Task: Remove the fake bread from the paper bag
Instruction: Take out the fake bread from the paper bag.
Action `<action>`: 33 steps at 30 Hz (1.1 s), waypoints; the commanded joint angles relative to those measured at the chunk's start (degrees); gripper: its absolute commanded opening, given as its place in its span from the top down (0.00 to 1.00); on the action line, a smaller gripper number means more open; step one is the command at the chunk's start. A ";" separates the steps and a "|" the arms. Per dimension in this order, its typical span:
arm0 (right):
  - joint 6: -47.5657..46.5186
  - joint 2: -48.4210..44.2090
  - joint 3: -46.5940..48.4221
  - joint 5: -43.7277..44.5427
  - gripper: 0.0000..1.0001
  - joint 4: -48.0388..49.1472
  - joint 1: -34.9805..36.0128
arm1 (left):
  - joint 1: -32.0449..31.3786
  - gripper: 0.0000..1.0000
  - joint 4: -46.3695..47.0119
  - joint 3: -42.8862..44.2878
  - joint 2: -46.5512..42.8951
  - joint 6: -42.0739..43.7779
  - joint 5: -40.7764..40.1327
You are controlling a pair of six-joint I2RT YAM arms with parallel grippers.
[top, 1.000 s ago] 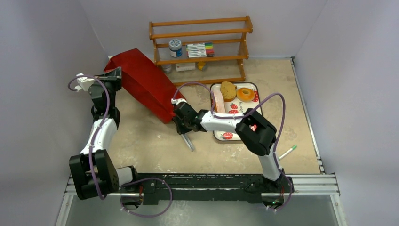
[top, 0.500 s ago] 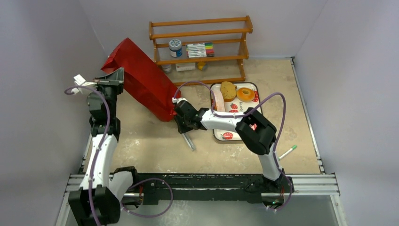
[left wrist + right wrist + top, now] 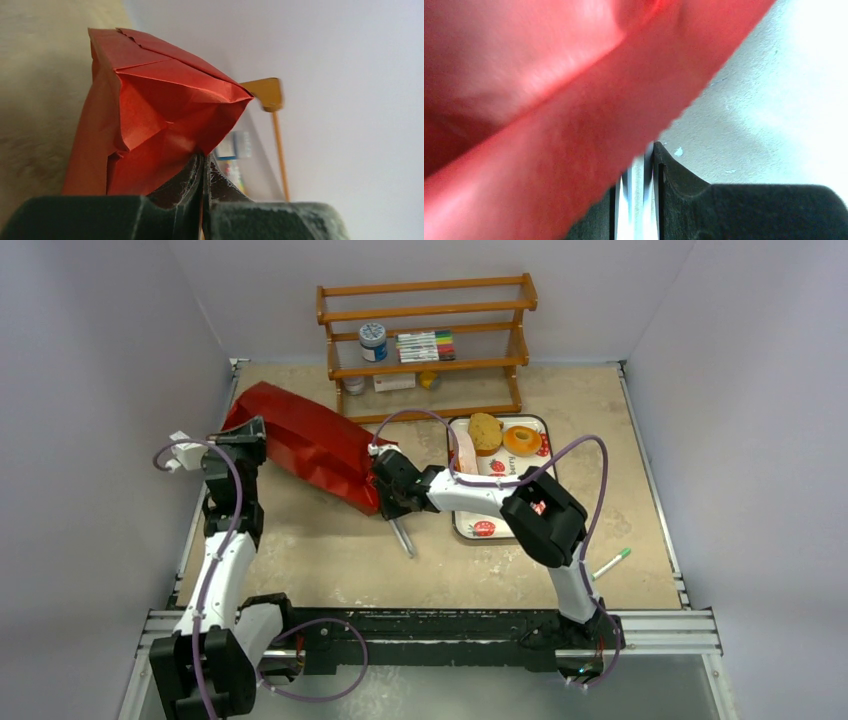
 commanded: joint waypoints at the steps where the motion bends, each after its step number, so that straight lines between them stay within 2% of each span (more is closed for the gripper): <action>1: -1.10 -0.45 1.92 1.95 0.72 0.78 -0.48 | 0.03 1.00 -6.97 -3.17 -0.13 0.44 -2.78; 4: -1.14 -1.42 0.99 1.87 0.71 1.34 -1.04 | 2.27 1.00 -9.90 -4.57 0.01 2.64 -3.59; 11: -1.33 -4.03 -0.52 2.58 0.72 0.77 -1.37 | 8.08 1.00 -8.32 -7.96 2.39 4.85 -4.18; 17: -1.55 -8.94 -3.27 4.97 0.71 -0.09 -1.55 | 10.48 1.00 -9.94 -7.79 3.76 9.14 -4.74; 22: -1.78 -11.13 -5.46 5.30 0.71 0.48 -1.78 | 12.15 1.00 -10.10 -9.53 4.47 9.44 -3.89; 33: -1.97 -14.78 -8.61 3.60 0.70 1.55 -2.25 | 15.84 1.00 -11.54 -5.55 8.77 13.34 -0.27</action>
